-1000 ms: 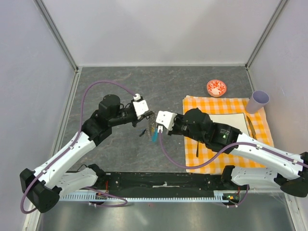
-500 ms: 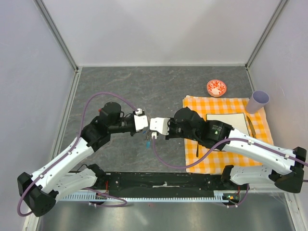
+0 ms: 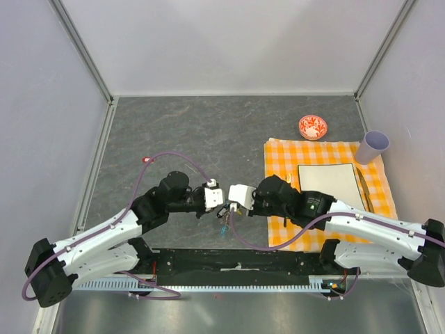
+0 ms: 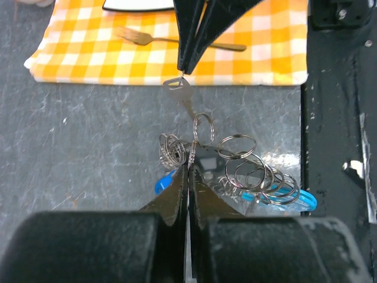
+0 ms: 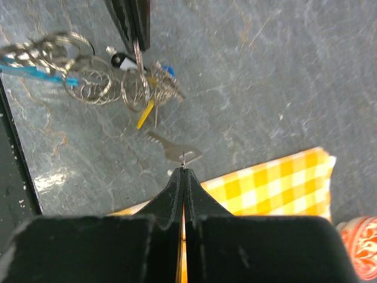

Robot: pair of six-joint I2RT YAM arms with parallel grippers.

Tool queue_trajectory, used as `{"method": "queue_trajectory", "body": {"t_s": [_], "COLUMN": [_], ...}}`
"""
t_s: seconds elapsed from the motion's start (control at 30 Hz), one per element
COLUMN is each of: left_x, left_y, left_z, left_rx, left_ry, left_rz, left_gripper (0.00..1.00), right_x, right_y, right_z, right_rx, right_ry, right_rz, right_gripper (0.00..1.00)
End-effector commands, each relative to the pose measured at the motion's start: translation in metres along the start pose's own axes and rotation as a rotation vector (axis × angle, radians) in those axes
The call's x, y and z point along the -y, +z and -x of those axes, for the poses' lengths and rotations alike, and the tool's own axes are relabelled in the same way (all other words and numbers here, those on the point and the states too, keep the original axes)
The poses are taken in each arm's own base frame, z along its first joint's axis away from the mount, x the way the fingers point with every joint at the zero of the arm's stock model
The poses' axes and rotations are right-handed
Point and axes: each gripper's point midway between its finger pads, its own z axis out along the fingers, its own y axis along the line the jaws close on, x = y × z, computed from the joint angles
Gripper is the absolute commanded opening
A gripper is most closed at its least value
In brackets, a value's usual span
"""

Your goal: Put the keys on the keyring

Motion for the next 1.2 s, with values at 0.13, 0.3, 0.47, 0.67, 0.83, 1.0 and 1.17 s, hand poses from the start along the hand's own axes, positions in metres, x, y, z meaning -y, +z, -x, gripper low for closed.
{"method": "queue_trajectory", "body": {"t_s": [0.13, 0.3, 0.47, 0.67, 0.83, 1.0, 1.17], "left_x": [0.012, -0.001, -0.009, -0.005, -0.012, -0.026, -0.032], "left_y": [0.015, 0.016, 0.011, 0.006, 0.006, -0.004, -0.013], "left_z": [0.018, 0.027, 0.020, 0.018, 0.024, 0.040, 0.052], "left_rx": [0.107, 0.127, 0.207, 0.302, 0.325, 0.372, 0.419], "left_ry": [-0.094, -0.125, -0.131, -0.047, 0.090, 0.164, 0.187], "left_rz": [-0.061, 0.001, 0.110, 0.142, 0.164, 0.225, 0.235], "left_gripper": [0.02, 0.02, 0.02, 0.02, 0.02, 0.02, 0.02], "right_x": [0.007, 0.016, 0.032, 0.027, 0.030, 0.042, 0.032], "right_y": [-0.002, -0.007, -0.017, -0.031, -0.030, -0.033, -0.022], "right_z": [0.011, 0.020, 0.033, 0.050, 0.046, 0.066, 0.070], "right_rx": [0.177, 0.210, 0.244, 0.323, 0.207, 0.221, 0.192], "right_ry": [0.162, 0.143, 0.145, 0.110, 0.047, -0.013, -0.057], "right_rz": [-0.113, -0.141, -0.180, -0.102, -0.069, -0.068, 0.020], "right_gripper": [0.00, 0.00, 0.00, 0.00, 0.00, 0.00, 0.00]}}
